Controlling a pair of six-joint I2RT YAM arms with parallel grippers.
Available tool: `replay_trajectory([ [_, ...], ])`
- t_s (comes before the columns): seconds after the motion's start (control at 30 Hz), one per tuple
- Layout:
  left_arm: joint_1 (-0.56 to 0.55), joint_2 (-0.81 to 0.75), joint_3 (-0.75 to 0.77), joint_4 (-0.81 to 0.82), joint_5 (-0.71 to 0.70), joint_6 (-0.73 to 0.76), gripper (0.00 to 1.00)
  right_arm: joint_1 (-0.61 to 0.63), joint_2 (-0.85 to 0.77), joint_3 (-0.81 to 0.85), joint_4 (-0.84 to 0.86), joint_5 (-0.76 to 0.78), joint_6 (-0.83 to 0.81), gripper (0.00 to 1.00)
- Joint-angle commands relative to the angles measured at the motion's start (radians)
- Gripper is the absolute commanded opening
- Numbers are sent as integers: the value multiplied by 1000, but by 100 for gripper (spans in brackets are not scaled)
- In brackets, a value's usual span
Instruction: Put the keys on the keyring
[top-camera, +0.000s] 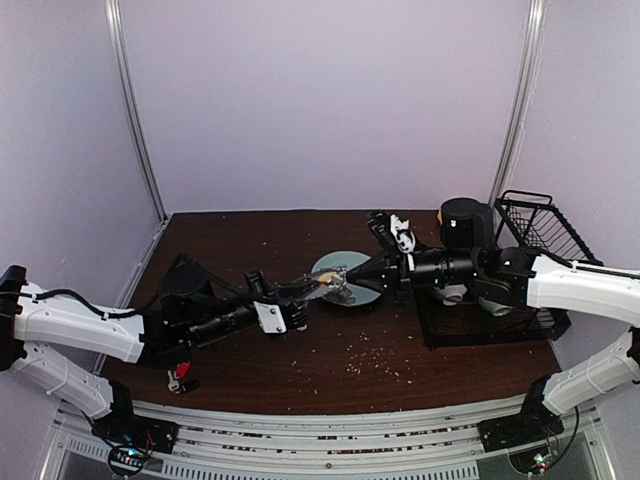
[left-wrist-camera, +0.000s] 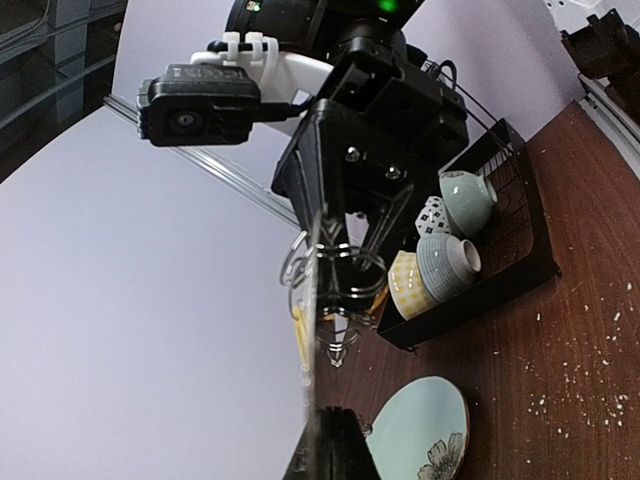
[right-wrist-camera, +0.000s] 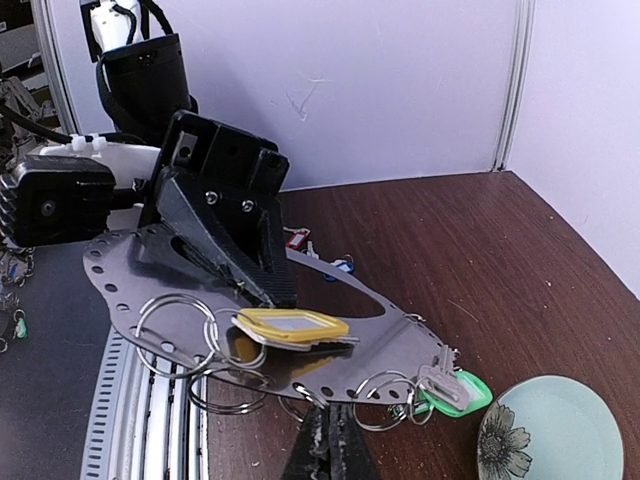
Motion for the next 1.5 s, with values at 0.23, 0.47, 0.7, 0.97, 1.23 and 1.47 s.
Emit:
replay_trajectory([
  [0.23,10,20,24,71,-40,-23,0,-38,-41,-34,50,10,60,0],
  [0.47,10,34,42,71,-30,-22,0,-39,-58,-52,75,-29,75,0],
  [0.7,10,56,27,177,-96,5,0,-39,-22,-100,277,-1,224,0],
  [0.97,10,126,33,180,-36,-69,0,-39,7,-111,279,33,281,0],
  [1.23,10,146,-39,176,-33,-167,0,-31,44,-160,228,-32,285,0],
  [1.47,10,211,-100,288,4,-268,0,-29,43,-249,261,14,303,0],
])
